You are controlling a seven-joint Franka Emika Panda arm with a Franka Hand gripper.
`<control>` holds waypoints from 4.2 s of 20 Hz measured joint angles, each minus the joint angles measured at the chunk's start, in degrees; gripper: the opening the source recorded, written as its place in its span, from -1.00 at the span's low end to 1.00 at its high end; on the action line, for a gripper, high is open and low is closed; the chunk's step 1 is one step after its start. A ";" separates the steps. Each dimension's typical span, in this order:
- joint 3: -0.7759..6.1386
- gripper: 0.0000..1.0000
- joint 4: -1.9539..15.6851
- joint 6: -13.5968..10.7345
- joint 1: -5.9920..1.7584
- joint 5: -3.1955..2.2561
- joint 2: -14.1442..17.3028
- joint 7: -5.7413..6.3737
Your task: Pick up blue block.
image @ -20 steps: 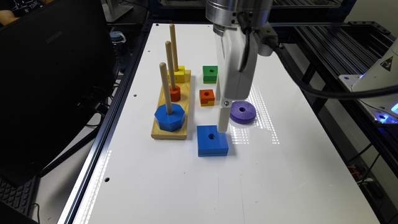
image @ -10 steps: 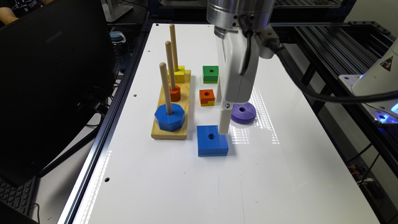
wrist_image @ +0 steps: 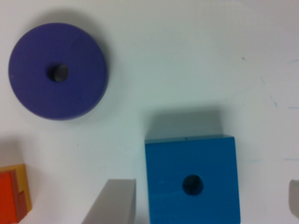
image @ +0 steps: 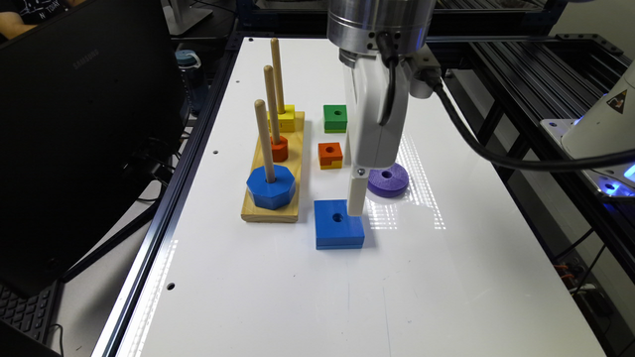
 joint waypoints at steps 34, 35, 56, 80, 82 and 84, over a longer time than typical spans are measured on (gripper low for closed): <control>-1.68 1.00 14.61 -3.49 1.57 -4.05 12.70 1.97; -1.76 1.00 14.37 -3.50 1.54 -4.10 12.58 1.97; -2.07 1.00 11.97 -3.89 1.46 -4.24 9.81 1.98; -1.81 1.00 8.35 -2.10 1.50 -4.24 8.91 2.26; -1.82 1.00 8.33 -2.10 1.50 -4.24 8.93 2.26; -1.86 1.00 8.17 -1.50 1.50 -4.24 9.54 2.26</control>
